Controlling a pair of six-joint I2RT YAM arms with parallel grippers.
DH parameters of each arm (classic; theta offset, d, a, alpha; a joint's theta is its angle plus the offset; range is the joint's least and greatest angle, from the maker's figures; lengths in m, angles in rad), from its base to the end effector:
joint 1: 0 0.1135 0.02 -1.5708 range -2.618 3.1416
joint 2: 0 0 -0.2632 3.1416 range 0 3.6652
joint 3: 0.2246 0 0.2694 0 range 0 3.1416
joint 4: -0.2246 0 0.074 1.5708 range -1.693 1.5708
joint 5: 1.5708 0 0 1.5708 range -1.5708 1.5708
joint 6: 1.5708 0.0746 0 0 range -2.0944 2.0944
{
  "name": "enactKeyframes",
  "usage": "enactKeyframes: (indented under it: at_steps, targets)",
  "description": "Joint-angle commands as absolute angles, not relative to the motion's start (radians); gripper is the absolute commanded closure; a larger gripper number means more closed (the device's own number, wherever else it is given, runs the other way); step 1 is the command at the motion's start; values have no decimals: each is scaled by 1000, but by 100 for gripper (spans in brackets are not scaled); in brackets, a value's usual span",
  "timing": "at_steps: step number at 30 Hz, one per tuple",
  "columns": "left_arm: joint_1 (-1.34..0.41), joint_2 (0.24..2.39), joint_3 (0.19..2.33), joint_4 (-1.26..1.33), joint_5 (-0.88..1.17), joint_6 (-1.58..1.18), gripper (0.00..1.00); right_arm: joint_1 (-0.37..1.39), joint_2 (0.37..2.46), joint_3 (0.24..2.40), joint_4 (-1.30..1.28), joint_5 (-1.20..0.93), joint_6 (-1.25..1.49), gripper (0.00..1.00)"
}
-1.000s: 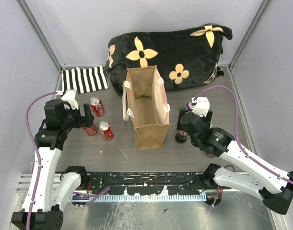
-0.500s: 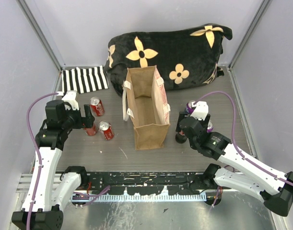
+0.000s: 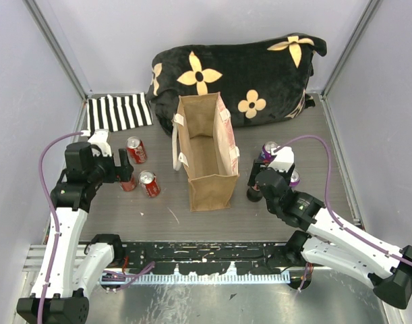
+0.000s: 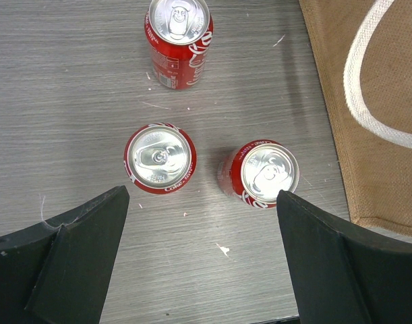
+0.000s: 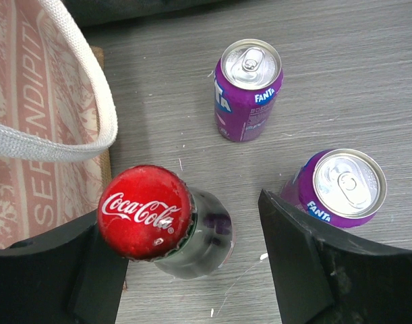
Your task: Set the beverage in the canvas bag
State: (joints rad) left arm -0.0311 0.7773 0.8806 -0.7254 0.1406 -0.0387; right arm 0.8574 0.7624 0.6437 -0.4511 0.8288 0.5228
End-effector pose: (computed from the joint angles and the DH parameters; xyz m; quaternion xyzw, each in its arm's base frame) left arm 0.2072 -0.0169 0.2987 0.0287 0.8875 -0.0783 0.4532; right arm 0.1740 0.1170 0.2566 0.0568 0.8240 0.0072 0.5636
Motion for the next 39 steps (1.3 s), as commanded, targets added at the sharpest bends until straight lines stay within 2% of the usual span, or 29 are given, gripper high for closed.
enactKeyframes:
  at_steps: [1, 3, 5, 6, 9, 11, 28, 39]
  targets:
    - [-34, 764, 874, -730, 154, -46, 2, 864, 766, 624, -365, 852, 508, 25]
    - [-34, 760, 873, -733, 153, -46, 2, 864, 771, 618, -352, 844, 505, 29]
    - [-34, 758, 872, -735, 153, -44, 2, 863, 776, 612, -344, 838, 503, 37]
    - [-35, 758, 873, -736, 153, -45, 2, 864, 777, 611, -341, 836, 503, 45]
    - [-34, 758, 875, -738, 155, -46, 2, 864, 770, 615, -341, 834, 502, 79]
    - [-34, 756, 875, -738, 156, -47, 2, 864, 761, 624, -340, 838, 495, 98]
    - [-34, 744, 914, -723, 232, -108, 2, 862, 805, 861, -376, 853, 397, 99]
    - [-34, 759, 936, -718, 259, -135, 2, 862, 925, 1122, -394, 867, 301, 99]
